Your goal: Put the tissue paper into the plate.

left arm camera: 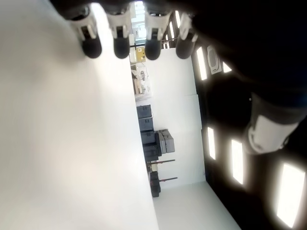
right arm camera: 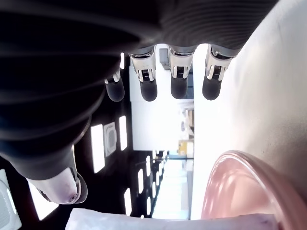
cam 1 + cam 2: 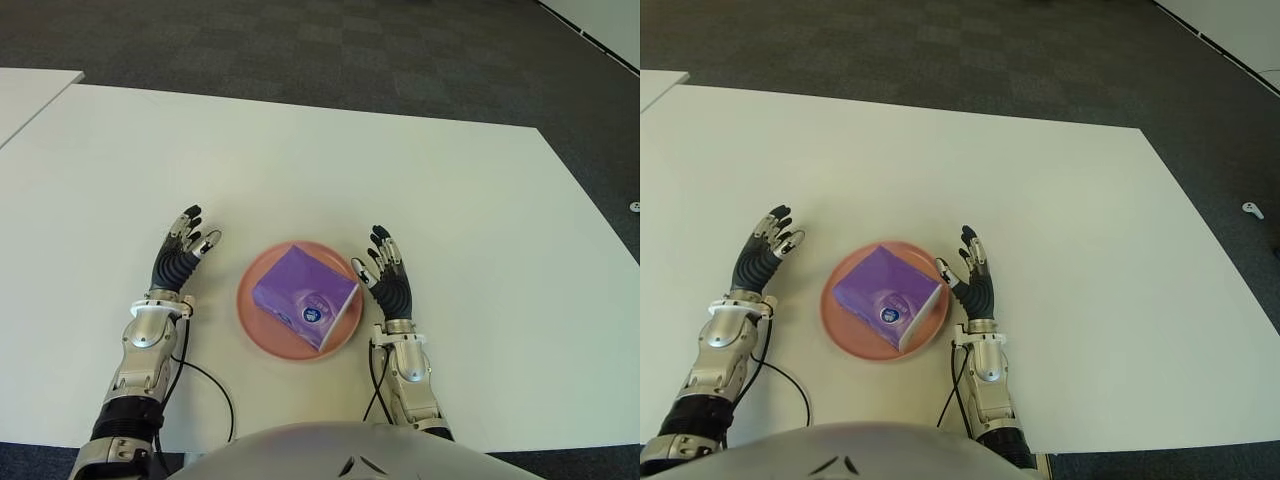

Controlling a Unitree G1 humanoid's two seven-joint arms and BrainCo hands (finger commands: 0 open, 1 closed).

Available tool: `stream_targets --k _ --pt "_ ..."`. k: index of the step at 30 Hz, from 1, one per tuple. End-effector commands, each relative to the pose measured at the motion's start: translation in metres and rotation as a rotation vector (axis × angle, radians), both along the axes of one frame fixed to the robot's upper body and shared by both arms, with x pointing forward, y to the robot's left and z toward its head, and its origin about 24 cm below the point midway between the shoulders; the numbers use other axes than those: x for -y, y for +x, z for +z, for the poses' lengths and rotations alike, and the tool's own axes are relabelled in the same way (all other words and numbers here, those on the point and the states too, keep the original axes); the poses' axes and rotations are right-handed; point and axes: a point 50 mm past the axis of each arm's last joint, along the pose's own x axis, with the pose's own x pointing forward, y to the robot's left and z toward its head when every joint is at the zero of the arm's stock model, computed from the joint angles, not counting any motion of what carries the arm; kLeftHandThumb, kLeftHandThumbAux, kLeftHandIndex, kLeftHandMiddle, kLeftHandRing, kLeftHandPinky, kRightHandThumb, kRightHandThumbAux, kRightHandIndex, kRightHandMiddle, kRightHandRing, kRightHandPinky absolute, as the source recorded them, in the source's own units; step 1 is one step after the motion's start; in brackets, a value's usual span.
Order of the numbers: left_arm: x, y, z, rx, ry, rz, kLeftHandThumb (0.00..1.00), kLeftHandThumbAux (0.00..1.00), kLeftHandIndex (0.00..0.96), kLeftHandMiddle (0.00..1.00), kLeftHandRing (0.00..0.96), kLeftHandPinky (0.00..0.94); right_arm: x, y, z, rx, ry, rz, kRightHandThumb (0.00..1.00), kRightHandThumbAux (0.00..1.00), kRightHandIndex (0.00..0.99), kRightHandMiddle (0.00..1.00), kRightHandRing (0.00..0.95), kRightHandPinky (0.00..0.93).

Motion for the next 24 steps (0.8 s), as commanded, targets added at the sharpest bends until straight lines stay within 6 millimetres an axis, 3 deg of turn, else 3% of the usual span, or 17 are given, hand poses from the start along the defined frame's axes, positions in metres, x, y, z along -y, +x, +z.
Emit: stream_targets --k 1,13,24 --pt "-0.001 -0.015 -0.021 -0.105 0.045 -0.005 0.0 0.478 0.0 0.0 0.0 0.0 0.008 -0.054 -0.056 -0.325 -0.05 -0.024 0.0 0.694 0.0 0.0 0.0 0.01" --pt "0.018 -0.02 -0.038 -0.183 0.019 -0.058 0.0 0.463 0.0 0.0 0.0 0.0 0.008 -0.055 -0.058 -0.313 -0.037 -0.001 0.0 0.665 0.0 0.0 0.0 0.0" --pt "0.023 -0.027 -0.047 -0.215 0.014 -0.104 0.0 0.472 0.0 0.0 0.0 0.0 0.009 -0.057 -0.059 -0.321 -0.041 -0.013 0.0 0.664 0.0 0.0 0.0 0.0"
